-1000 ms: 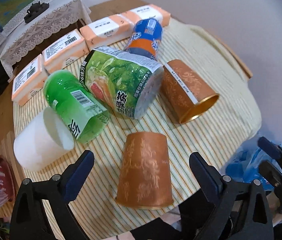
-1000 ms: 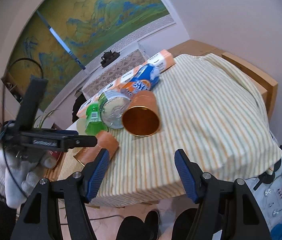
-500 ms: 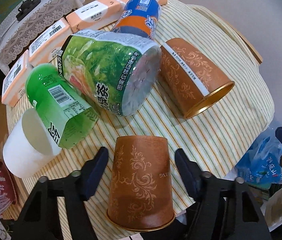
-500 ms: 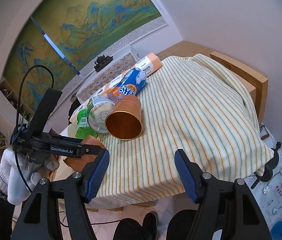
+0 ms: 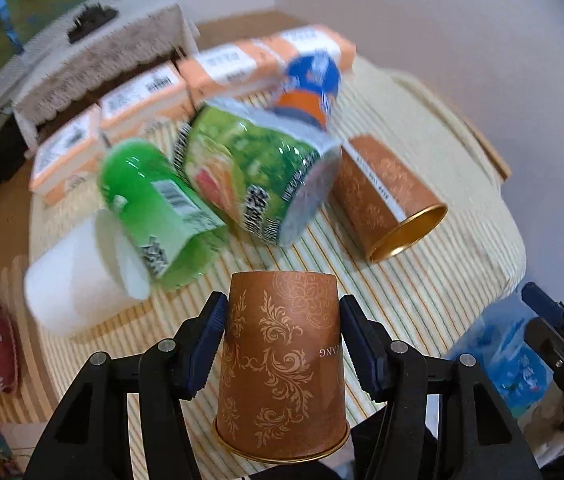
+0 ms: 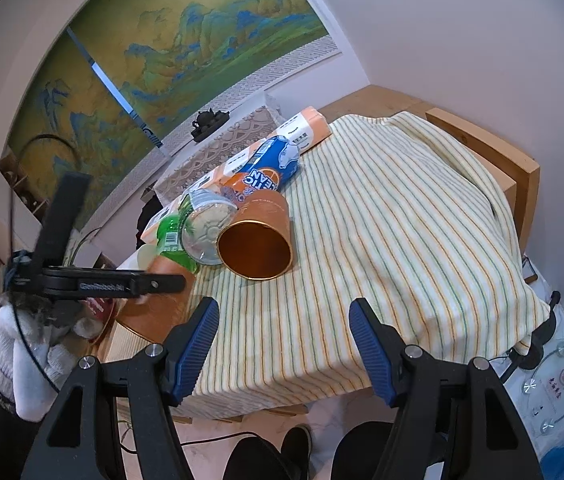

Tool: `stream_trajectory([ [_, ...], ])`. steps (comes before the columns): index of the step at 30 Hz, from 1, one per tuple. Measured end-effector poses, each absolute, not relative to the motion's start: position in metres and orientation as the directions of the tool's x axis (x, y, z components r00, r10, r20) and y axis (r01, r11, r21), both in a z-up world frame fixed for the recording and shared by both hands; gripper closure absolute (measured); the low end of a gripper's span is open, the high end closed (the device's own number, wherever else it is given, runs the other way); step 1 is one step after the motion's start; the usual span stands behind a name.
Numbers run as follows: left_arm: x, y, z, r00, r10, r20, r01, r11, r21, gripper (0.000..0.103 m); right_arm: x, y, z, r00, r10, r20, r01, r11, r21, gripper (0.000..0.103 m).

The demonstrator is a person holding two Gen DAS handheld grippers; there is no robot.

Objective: Flip cup upside down
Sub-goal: 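Lower the inverted cup onto the cloth with the left gripper and release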

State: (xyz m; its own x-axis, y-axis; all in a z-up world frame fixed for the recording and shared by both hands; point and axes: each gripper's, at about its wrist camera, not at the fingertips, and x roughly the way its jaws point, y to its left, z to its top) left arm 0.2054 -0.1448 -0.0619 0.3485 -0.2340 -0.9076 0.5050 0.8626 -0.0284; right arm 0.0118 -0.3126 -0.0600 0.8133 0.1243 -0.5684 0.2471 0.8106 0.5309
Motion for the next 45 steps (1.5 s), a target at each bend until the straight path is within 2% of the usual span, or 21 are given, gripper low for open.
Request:
stream_trajectory([
  [5,0.183,-0.123,-0.037,0.513,-0.357,-0.781,0.457,0.883,-0.103,0.042,0.018,-0.304,-0.061,0.813,0.134,-0.567,0.235,0.815,0.53,0.039],
  [9,0.172,-0.105,-0.041,0.622,-0.404,-0.671,0.401,0.9,-0.171,0.042,0.021,-0.295,-0.061,0.808,0.149,-0.57,0.22,0.821,0.527,0.039],
  [18,0.145,-0.096,-0.06,0.811,-0.354,-0.466,0.315,0.935,-0.161,0.042,0.021,-0.283,-0.055,0.811,0.105,-0.575,0.217,0.859,0.463,0.039],
  [28,0.141,-0.1,-0.081,0.828,-0.328,-0.455,0.294,0.945,-0.145,0.042,0.017,-0.262,-0.045,0.839,-0.022,-0.544,0.228,0.921,0.316,0.039],
  [37,0.133,-0.096,-0.085,0.826,-0.34,-0.449,0.302,0.94,-0.157,0.042,0.006,-0.243,-0.03,0.875,-0.143,-0.462,0.246,0.954,0.171,0.039],
  [45,0.117,-0.091,-0.086,0.822,-0.355,-0.446,0.316,0.935,-0.162,0.042,0.005,-0.234,-0.028,0.881,-0.138,-0.453,0.232,0.96,0.159,0.039],
])
